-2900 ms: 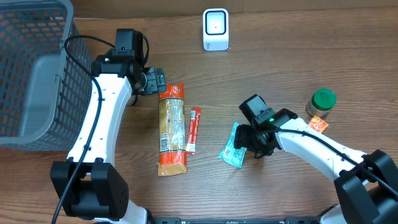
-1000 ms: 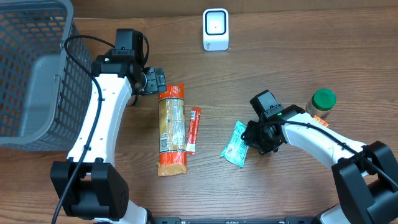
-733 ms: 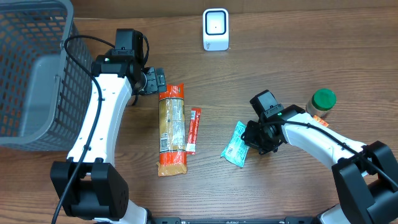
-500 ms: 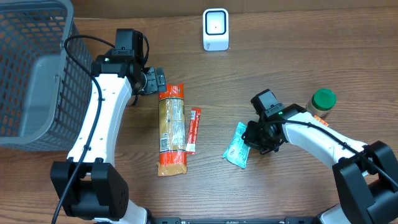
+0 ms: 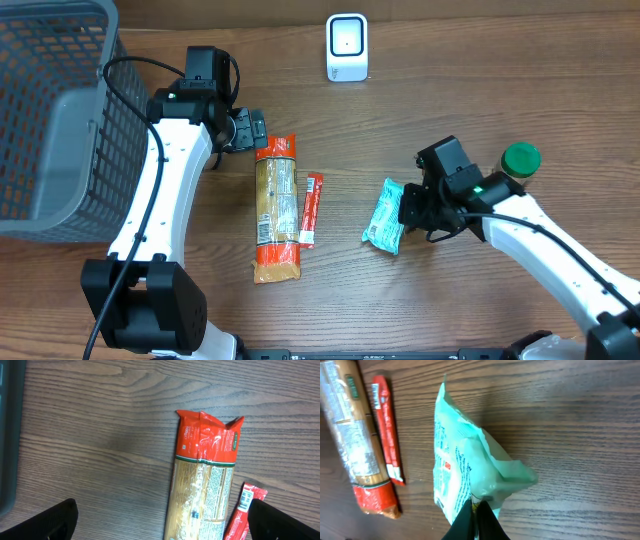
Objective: Scan the item barcode
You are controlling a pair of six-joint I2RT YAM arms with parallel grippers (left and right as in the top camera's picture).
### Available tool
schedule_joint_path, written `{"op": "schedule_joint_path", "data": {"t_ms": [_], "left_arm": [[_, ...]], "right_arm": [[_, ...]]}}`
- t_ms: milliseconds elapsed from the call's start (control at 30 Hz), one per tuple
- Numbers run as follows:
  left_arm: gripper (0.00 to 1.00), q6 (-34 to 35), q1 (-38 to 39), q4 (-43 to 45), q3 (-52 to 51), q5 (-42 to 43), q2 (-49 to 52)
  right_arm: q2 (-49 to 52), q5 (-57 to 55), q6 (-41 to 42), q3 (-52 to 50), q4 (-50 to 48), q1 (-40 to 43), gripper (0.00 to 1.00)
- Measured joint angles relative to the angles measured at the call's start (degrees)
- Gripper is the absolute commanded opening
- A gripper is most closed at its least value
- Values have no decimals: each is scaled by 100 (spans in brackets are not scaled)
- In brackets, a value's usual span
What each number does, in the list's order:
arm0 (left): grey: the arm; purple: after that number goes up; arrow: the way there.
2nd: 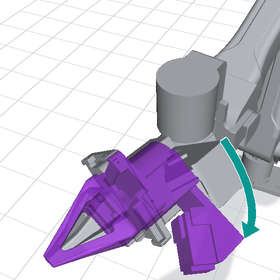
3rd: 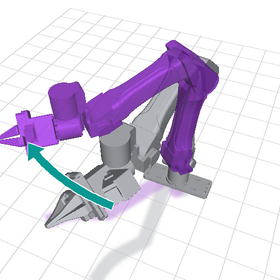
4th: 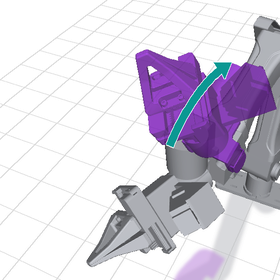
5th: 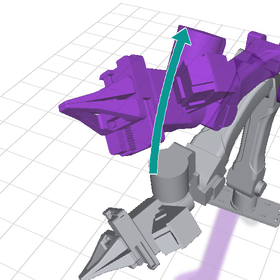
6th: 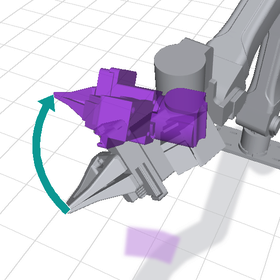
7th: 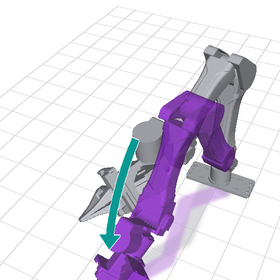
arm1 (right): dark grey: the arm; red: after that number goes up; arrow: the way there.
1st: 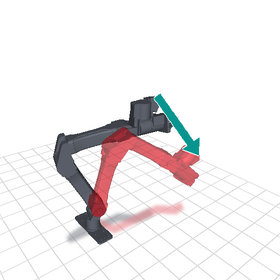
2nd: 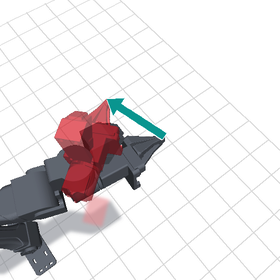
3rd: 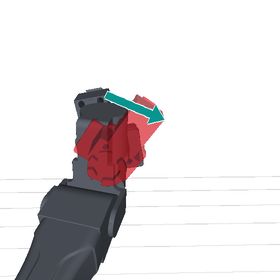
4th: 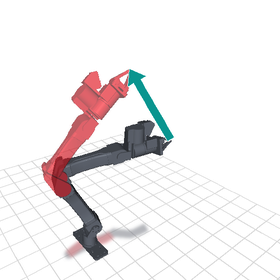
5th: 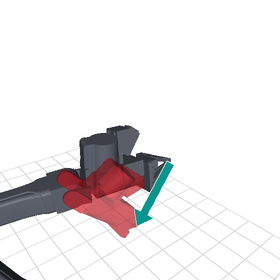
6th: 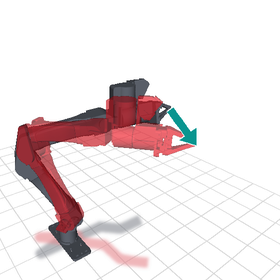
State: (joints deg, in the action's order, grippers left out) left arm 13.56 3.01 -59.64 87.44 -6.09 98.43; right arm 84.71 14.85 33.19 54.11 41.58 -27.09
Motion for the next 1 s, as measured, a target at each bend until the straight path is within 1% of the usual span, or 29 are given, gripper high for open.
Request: {"op": "schedule_joint_path", "data": {"t_ms": [267,500,733,1000], "left_arm": [[100,0,0,0,0,0,0],[100,0,0,-2,0,-2,0],[100,0,0,0,0,-2,0],[100,0,0,0,0,-2,0]], "right_arm": [[-98,282,-636,0,-162,0,4],[-98,402,-1023,92,-142,0,4],[-98,511,-1591,863,184,0,4],[-98,444,-2317,2068,951,0,4]]}}
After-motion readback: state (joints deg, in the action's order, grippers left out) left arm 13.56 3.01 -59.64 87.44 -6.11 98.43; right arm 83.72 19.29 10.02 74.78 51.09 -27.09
